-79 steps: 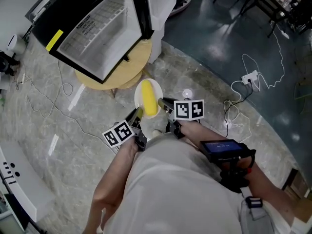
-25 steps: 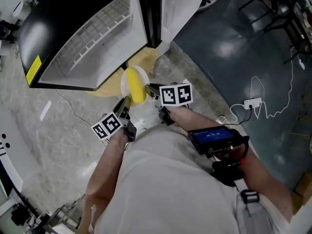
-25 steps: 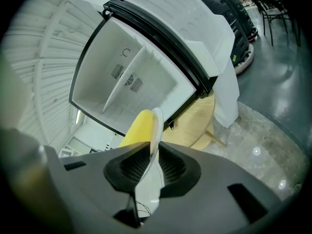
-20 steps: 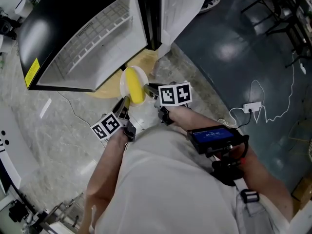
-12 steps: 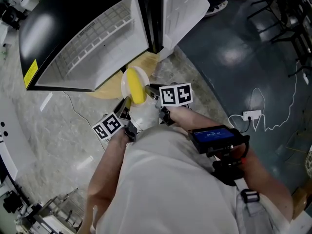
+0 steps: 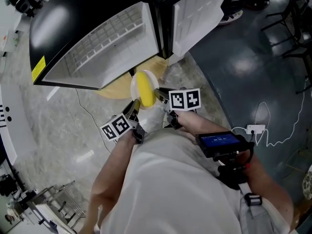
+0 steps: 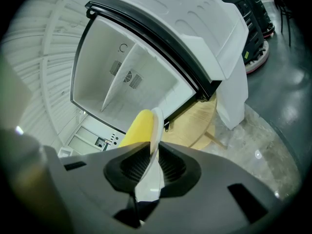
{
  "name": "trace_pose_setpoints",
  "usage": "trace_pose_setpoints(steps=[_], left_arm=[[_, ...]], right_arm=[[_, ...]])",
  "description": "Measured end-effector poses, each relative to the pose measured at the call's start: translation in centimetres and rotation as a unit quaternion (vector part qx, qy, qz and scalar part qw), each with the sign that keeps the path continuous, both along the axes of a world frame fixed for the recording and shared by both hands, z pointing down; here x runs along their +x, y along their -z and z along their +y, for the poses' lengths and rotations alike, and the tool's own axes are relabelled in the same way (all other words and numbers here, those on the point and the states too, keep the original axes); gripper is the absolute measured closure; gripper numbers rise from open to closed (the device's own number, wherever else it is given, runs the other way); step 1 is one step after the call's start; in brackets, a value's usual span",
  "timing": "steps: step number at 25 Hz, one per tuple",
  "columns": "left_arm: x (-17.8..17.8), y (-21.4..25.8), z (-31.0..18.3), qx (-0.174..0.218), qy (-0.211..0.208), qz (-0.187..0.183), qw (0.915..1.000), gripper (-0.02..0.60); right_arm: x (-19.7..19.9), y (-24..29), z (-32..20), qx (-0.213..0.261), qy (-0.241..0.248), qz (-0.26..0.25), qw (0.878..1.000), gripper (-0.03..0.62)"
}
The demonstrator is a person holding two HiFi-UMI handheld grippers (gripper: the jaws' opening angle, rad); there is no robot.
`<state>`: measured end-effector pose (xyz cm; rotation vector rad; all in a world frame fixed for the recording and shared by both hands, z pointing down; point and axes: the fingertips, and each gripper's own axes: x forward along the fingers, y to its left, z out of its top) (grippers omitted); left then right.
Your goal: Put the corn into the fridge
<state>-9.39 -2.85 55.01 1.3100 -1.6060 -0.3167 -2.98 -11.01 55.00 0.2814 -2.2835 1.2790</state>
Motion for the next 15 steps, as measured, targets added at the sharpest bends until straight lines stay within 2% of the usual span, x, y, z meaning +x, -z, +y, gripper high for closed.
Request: trace_pose_setpoints(steps=[15], left_arm=[[0.25,0.52,-0.76,-0.003,0.018,-0.007,0.9998,0.525]], right_arm=[[0.19,0.42,-0.92,-0.004,0.01,-0.015,1.0,0.539]])
